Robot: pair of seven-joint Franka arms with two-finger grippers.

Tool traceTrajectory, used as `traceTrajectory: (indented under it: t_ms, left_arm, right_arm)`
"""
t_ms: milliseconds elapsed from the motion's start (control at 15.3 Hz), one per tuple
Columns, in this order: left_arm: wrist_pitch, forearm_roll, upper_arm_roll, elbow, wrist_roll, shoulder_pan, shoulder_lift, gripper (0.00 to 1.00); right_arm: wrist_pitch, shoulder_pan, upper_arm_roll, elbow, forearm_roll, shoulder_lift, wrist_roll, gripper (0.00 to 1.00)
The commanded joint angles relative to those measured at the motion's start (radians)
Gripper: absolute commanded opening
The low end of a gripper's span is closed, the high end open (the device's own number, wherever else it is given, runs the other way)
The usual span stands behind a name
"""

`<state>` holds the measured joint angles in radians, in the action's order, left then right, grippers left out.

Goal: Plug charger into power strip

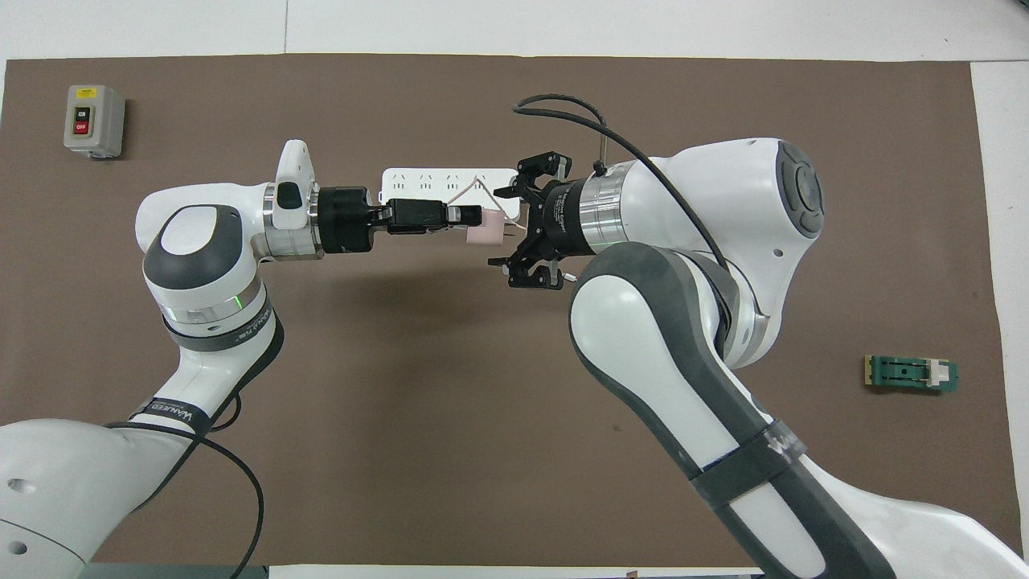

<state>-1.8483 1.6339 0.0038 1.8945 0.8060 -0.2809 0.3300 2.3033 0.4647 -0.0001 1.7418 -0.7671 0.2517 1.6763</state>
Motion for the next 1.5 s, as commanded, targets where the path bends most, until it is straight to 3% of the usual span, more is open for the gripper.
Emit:
traceTrajectory:
  t_ms: [0, 196, 392, 654, 916, 1046, 1439]
  left_arm:
    - [-0.015, -0.012, -0.001, -0.018, 0.006, 0.006, 0.011, 0.0]
    - [-0.054, -0.012, 0.002, -0.063, -0.01, 0.02, 0.023, 0.0]
    - [-0.071, -0.026, 0.008, -0.118, -0.115, 0.037, 0.043, 0.0]
    - [-0.186, -0.201, 0.015, -0.196, -0.313, 0.04, 0.032, 0.0]
    - [-0.192, -0.388, 0.022, -0.196, -0.488, 0.058, -0.017, 0.0]
    - [-0.186, -0.539, 0.039, -0.199, -0.586, 0.074, -0.035, 0.0]
    - [-0.017, -0.827, 0.126, -0.199, -0.752, 0.109, -0.101, 0.0]
  right_arm:
    - [0.011, -0.011, 0.002, 0.01, 0.003, -0.009, -0.021, 1.0]
    - [-0.01, -0.067, 0.0, 0.007, 0.031, -0.012, -0.074, 1.0]
    - [-0.044, -0.112, -0.003, 0.004, 0.038, -0.028, -0.287, 1.0]
    - [-0.206, -0.225, -0.004, -0.005, 0.15, -0.067, -0.543, 1.0]
    - [-0.395, -0.288, -0.004, -0.005, 0.44, -0.155, -0.798, 1.0]
    - [-0.484, -0.314, -0.006, -0.005, 0.54, -0.192, -0.942, 1.0]
    - [-0.623, -0.365, -0.006, -0.008, 0.736, -0.273, -1.288, 1.0]
